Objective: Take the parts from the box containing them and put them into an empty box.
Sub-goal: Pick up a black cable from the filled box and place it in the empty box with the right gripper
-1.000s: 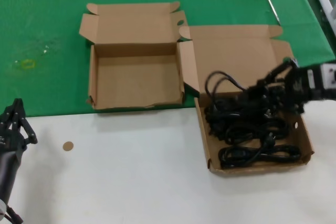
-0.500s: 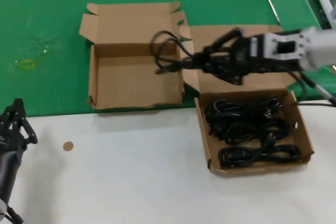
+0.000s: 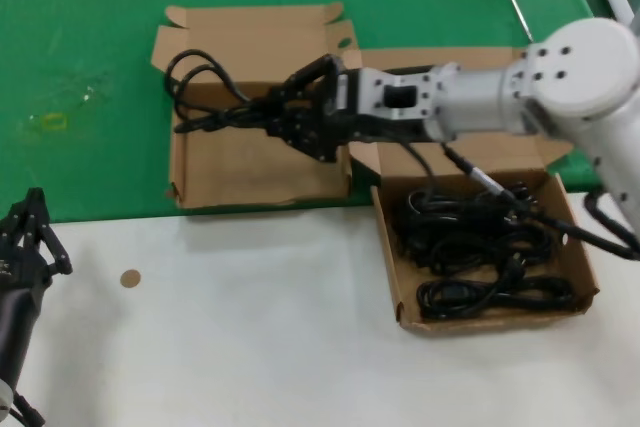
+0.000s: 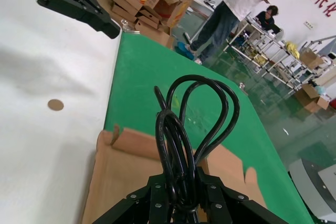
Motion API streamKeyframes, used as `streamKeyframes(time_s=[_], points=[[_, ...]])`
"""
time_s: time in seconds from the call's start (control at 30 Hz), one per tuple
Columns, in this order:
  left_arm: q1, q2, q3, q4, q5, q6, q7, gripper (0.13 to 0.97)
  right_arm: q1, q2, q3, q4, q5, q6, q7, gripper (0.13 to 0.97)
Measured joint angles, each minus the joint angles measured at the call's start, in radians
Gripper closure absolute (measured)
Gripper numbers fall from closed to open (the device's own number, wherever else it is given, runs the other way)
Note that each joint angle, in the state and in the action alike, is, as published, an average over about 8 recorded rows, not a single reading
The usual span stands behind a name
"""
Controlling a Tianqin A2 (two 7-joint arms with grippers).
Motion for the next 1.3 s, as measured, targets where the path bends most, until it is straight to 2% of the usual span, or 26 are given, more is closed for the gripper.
streamKeyframes(time_s=[0.3, 0.63, 0.93, 1.3], points=[[0.0, 0.0, 0.0, 0.0, 0.0, 0.0, 0.0, 0.945, 0.046, -0.103, -0.033, -0.145, -0.036, 0.066, -0.056, 0.855], [0.0, 0.0, 0.0, 0.0, 0.0, 0.0, 0.0, 0.945, 0.099, -0.164, -0.03, -0.324, -0.038, 0.106, -0.162, 0.856], [0.0, 0.0, 0.0, 0.0, 0.0, 0.0, 0.0, 0.945, 0.125, -0.188, -0.024, -0.411, -0.041, 0.129, -0.219, 0.856], [0.0, 0.0, 0.0, 0.0, 0.0, 0.0, 0.0, 0.945, 0.144, -0.204, -0.01, -0.478, -0.038, 0.146, -0.274, 0.813]])
